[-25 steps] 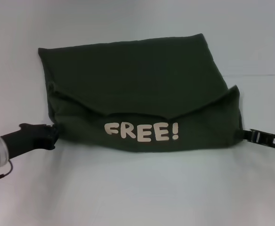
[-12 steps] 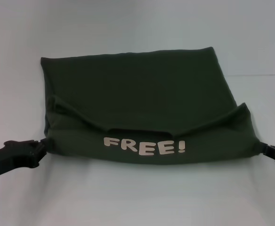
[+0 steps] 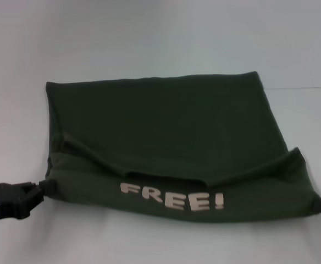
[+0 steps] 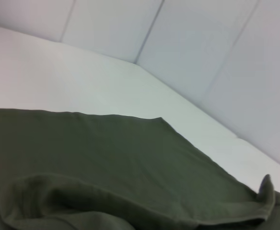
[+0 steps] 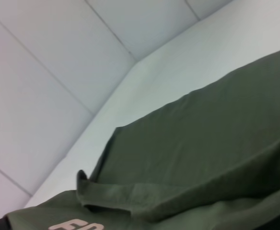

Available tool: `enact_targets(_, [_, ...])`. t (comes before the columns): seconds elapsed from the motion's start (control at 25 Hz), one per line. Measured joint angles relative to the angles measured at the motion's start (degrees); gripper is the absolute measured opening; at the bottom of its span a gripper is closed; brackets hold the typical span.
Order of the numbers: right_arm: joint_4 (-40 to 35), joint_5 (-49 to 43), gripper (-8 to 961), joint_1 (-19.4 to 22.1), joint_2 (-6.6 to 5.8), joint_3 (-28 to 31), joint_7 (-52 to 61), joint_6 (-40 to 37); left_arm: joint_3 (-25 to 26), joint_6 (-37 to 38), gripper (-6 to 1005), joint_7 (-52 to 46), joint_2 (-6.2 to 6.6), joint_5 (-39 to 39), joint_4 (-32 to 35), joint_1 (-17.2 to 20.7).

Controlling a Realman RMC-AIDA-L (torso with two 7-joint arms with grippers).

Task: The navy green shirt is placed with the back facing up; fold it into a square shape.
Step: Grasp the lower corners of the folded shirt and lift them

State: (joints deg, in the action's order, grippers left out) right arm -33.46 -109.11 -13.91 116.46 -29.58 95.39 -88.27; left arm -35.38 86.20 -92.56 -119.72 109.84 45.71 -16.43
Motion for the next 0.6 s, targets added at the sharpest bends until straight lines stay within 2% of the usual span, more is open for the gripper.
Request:
enact_targets(0.28, [-1.23,-0.2,57,4.81,-0.04,1.88,-1.61,-7.24,0.5,6.52,2,-0.39,1.06,0.45,-0.05,2.11])
enact_targets(0.6, [-1.6,-3.32,64,7.69,0.19,2.17,-2.4,-9.11,0.65,12.64,1,-0.85,1.64,3.69,-0.03,4.01])
